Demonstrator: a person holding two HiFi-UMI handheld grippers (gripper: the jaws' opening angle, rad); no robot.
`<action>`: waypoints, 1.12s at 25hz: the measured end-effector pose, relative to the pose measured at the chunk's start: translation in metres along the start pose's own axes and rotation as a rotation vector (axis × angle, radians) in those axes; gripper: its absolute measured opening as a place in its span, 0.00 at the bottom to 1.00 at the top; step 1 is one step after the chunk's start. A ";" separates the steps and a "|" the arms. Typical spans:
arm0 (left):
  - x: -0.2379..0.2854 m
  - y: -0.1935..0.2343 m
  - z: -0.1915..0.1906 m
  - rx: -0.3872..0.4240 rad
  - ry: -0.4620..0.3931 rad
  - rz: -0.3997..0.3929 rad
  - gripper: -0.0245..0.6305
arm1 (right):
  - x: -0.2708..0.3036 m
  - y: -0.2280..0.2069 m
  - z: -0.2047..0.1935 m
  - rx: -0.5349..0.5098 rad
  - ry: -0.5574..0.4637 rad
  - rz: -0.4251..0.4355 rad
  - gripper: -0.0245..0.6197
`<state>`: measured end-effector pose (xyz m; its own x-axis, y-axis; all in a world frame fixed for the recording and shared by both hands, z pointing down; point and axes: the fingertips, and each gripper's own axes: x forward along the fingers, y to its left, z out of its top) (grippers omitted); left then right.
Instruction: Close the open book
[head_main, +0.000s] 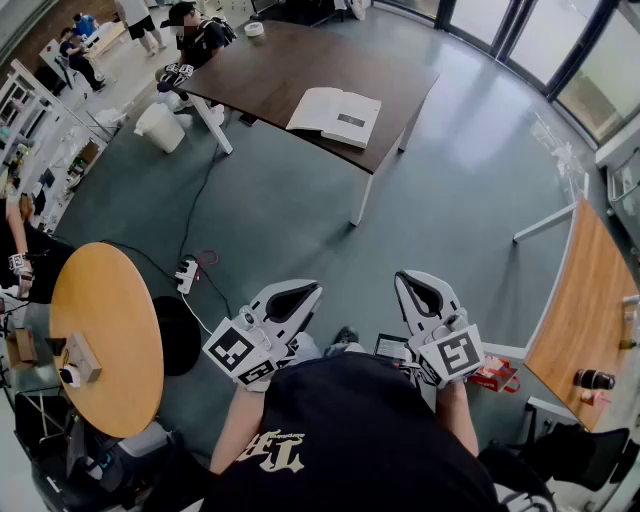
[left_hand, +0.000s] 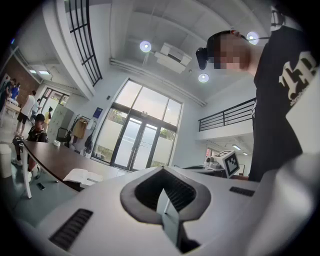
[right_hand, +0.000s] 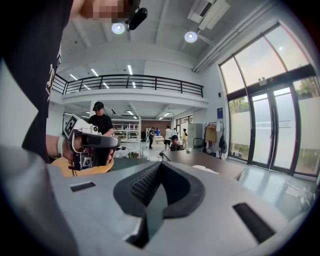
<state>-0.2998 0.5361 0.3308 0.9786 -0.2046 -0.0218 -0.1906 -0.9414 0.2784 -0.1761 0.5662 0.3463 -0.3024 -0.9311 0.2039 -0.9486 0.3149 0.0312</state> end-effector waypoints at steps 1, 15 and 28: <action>0.000 0.007 0.000 -0.003 -0.002 0.003 0.05 | 0.007 -0.001 0.000 -0.005 0.000 0.003 0.02; 0.021 0.142 0.043 -0.018 -0.052 -0.104 0.05 | 0.128 -0.019 0.030 -0.053 0.024 -0.089 0.02; 0.020 0.252 0.075 -0.024 -0.057 -0.116 0.05 | 0.228 -0.024 0.051 -0.110 0.065 -0.092 0.02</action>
<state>-0.3345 0.2747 0.3283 0.9878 -0.1101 -0.1098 -0.0736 -0.9532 0.2933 -0.2270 0.3366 0.3425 -0.2044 -0.9444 0.2576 -0.9551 0.2501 0.1590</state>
